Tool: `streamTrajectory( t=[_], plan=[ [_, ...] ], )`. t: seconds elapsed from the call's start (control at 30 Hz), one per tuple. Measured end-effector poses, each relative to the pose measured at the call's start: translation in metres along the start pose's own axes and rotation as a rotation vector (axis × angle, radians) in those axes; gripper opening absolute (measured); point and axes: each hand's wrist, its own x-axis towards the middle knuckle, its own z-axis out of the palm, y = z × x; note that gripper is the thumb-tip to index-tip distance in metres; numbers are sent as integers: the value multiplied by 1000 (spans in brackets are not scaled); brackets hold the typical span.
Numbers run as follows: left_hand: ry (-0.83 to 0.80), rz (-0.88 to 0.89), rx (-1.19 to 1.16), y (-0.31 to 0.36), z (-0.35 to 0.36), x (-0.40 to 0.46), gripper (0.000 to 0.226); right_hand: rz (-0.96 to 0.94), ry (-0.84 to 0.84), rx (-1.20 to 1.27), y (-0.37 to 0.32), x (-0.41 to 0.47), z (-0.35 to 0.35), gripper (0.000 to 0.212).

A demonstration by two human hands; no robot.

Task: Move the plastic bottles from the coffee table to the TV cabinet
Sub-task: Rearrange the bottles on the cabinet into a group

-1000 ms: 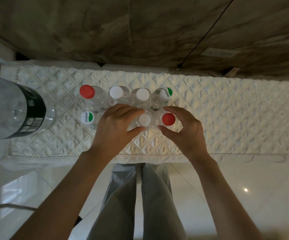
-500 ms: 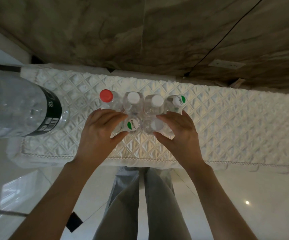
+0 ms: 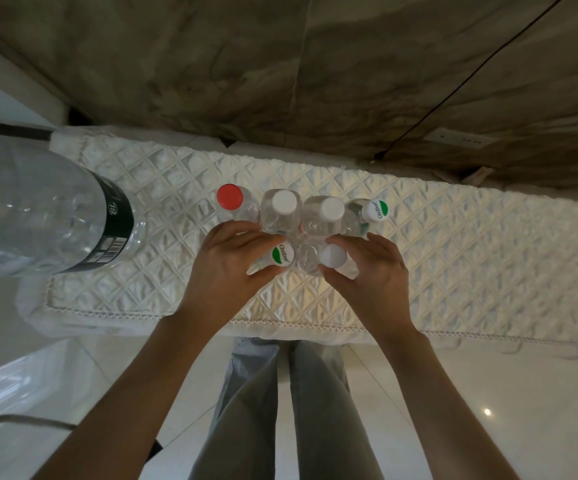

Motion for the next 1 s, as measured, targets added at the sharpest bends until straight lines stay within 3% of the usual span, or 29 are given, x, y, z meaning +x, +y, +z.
streamTrajectory(
  t=[0.3, 0.5, 0.67, 0.87, 1.0],
  plan=[
    [-47, -5, 35, 0, 0, 2, 40, -14, -26, -17, 0, 1, 0, 35],
    [-16, 99, 106, 2, -3, 7, 37, -25, -25, 23, 3, 2, -4, 41],
    [37, 185, 164, 10, -6, 16, 37, 66, 22, 251, -6, 10, -17, 39],
    [78, 113, 191, 8, -7, 38, 37, 2, 149, 123, -3, 34, -12, 29],
    [23, 23, 219, 0, -1, 48, 39, 15, 56, 49, 12, 45, -1, 37]
  ],
)
